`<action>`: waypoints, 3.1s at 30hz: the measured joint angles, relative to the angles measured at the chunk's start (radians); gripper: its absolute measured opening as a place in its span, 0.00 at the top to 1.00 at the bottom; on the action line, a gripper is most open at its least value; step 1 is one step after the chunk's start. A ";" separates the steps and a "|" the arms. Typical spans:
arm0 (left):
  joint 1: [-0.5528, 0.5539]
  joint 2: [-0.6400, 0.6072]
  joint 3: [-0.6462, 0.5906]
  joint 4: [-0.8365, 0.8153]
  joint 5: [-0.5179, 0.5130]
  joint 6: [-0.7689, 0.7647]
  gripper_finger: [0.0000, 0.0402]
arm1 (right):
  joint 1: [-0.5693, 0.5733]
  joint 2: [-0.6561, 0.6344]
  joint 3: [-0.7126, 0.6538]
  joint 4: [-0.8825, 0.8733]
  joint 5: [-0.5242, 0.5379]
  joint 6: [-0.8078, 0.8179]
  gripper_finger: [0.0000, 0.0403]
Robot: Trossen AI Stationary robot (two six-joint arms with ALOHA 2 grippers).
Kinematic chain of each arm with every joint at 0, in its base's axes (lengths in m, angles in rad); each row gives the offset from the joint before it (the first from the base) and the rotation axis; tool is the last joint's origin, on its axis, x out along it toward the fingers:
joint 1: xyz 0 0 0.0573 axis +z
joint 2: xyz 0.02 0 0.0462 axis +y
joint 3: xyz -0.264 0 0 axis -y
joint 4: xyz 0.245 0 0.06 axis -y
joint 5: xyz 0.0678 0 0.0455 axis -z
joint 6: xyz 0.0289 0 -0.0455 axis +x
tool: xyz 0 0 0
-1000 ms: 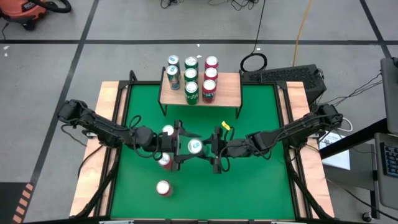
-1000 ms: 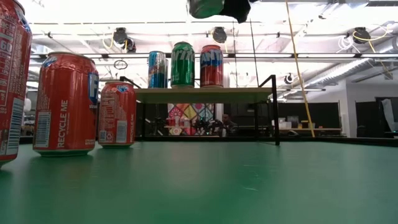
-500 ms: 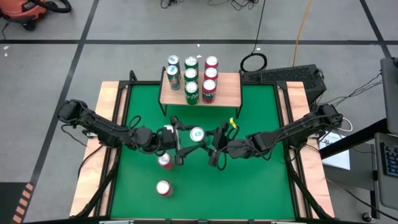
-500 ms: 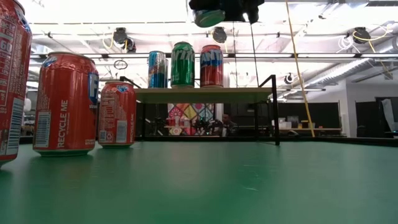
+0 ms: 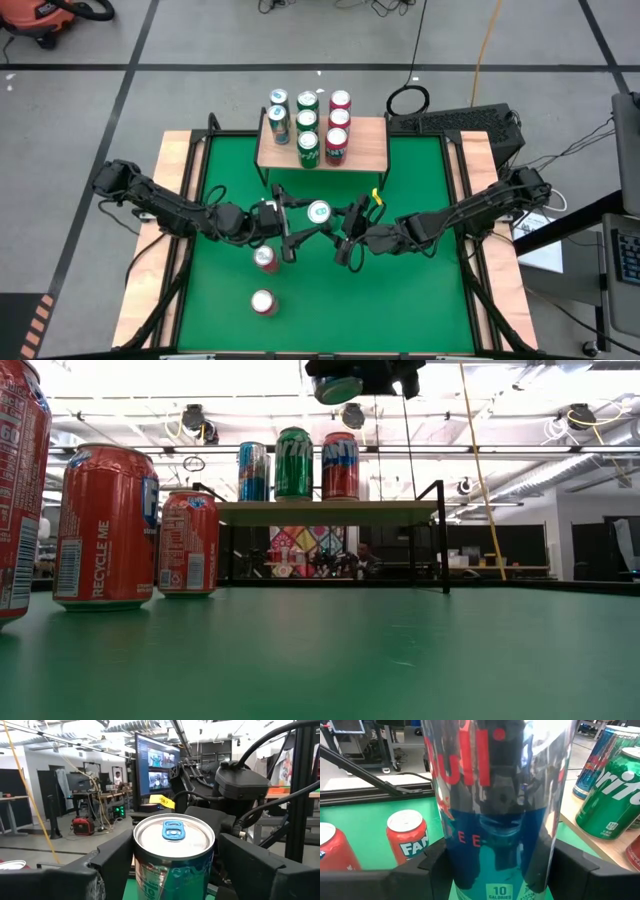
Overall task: Place canned beverage on shelf
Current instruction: Put the blue soda can on the shelf aligned with the other blue soda can
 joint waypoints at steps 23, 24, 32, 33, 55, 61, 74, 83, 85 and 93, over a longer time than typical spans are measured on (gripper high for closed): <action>0.035 0.001 0.000 -0.005 -0.051 0.000 0.27 | -0.026 -0.001 0.000 0.001 -0.005 -0.010 0.42; 0.036 0.001 0.000 -0.005 -0.047 0.000 0.29 | -0.027 -0.001 0.000 0.001 -0.005 -0.010 0.42; 0.048 0.001 -0.001 -0.006 0.015 0.004 0.45 | -0.027 -0.002 0.000 0.001 -0.005 -0.004 0.42; 0.048 0.001 -0.001 -0.006 0.016 0.004 0.46 | -0.027 -0.002 0.000 0.001 -0.005 -0.004 0.42; 0.039 -0.100 -0.002 -0.166 0.084 -0.041 0.48 | -0.015 -0.003 0.002 -0.157 -0.063 0.065 0.16; 0.039 -0.209 -0.002 -0.313 0.083 -0.053 0.48 | -0.001 -0.002 0.002 -0.263 -0.064 0.101 0.16; 0.103 -0.525 -0.002 -0.642 0.074 0.031 0.48 | 0.133 -0.007 0.001 -0.330 -0.221 0.115 0.17; 0.318 -0.644 -0.021 -0.763 0.198 0.079 0.48 | 0.178 -0.007 0.000 -0.286 -0.219 0.106 0.17; 0.385 -0.645 -0.037 -0.767 0.259 0.078 0.48 | 0.181 -0.007 0.000 -0.267 -0.221 0.094 0.17; 0.644 -0.626 -0.090 -0.757 0.481 0.064 0.48 | 0.179 -0.007 0.000 -0.239 -0.221 0.066 0.17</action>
